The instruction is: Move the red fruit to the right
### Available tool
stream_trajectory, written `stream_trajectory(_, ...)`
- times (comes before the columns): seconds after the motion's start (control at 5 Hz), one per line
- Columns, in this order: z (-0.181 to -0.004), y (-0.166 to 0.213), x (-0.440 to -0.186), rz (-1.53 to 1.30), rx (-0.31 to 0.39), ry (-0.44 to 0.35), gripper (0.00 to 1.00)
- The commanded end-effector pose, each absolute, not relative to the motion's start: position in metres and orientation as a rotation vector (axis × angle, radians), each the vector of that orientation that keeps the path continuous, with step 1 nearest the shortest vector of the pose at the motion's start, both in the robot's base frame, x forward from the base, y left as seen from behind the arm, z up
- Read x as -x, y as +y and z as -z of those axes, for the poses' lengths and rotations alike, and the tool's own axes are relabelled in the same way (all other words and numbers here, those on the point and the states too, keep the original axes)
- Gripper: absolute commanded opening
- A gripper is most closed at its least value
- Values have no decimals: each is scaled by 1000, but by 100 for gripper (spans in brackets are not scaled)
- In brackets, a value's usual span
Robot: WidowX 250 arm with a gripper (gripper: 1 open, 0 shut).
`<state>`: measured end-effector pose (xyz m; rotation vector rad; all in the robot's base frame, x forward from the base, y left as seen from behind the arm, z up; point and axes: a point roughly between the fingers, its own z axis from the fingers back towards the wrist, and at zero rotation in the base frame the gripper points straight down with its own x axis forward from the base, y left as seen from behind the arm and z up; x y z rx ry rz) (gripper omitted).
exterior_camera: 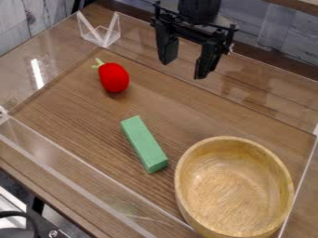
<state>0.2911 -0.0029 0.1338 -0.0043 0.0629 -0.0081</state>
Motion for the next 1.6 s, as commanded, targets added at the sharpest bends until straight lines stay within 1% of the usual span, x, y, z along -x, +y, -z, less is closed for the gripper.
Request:
stream_trajectory(0.0, -128, 4, -293, -14, 5, 80, 100)
stream_trajectory(0.2, -122, 37, -291, -60, 2, 61, 100)
stream_trajectory(0.6, -110, 129, -282, -136, -3, -24, 100)
stream_trajectory(0.8, -91, 142, -287, -173, -2, -55, 100)
stream_trajectory(1.0, -76, 137, -298, -223, -18, -101, 100)
stream_trajectory(1.2, -69, 138, -299, -323, -39, -135, 100)
stream_trajectory(1.4, -66, 140, -302, -403, -47, -149, 100)
